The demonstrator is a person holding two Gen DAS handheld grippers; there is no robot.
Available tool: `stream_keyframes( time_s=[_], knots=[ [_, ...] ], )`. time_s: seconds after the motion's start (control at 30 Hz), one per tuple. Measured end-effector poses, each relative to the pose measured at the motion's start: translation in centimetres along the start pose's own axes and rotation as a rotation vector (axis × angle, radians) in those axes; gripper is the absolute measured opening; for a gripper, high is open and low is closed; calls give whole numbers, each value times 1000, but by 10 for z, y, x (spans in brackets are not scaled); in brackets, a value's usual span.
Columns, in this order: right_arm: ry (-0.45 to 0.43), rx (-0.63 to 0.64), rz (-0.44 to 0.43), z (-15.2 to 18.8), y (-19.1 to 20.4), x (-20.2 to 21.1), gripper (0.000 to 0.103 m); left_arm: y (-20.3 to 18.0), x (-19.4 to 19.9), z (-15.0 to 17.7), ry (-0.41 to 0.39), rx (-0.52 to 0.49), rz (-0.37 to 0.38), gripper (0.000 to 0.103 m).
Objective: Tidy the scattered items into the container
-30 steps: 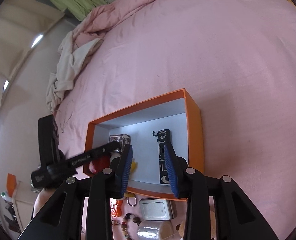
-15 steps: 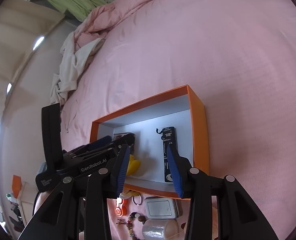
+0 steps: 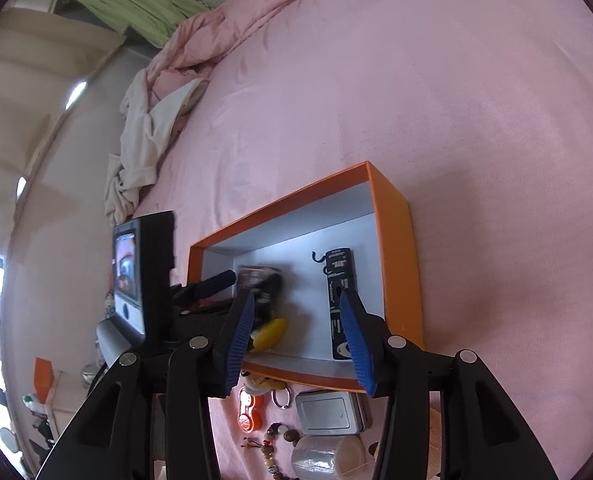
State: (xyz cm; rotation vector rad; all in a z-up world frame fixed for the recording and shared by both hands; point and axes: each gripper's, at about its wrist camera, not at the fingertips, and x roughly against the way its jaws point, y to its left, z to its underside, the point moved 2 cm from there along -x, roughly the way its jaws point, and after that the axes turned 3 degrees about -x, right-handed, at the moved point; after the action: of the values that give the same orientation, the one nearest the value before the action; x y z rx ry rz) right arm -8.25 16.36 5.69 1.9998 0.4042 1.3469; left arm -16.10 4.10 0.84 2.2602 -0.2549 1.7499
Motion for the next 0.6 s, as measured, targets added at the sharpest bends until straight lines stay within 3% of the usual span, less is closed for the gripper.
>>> stream_keyframes(
  time_s=[0.13, 0.27, 0.43, 0.6],
  knots=[
    [-15, 28, 23, 1, 3, 2, 46, 3, 9, 2, -40, 42, 72, 57],
    [-9, 95, 37, 3, 14, -3, 47, 19, 40, 5, -144, 205, 279, 57],
    [61, 173, 112, 5, 25, -30, 47, 50, 89, 25, -283, 278, 269, 57],
    [99, 342, 319, 12, 40, -60, 46, 77, 96, 42, -315, 311, 304, 57]
  ],
)
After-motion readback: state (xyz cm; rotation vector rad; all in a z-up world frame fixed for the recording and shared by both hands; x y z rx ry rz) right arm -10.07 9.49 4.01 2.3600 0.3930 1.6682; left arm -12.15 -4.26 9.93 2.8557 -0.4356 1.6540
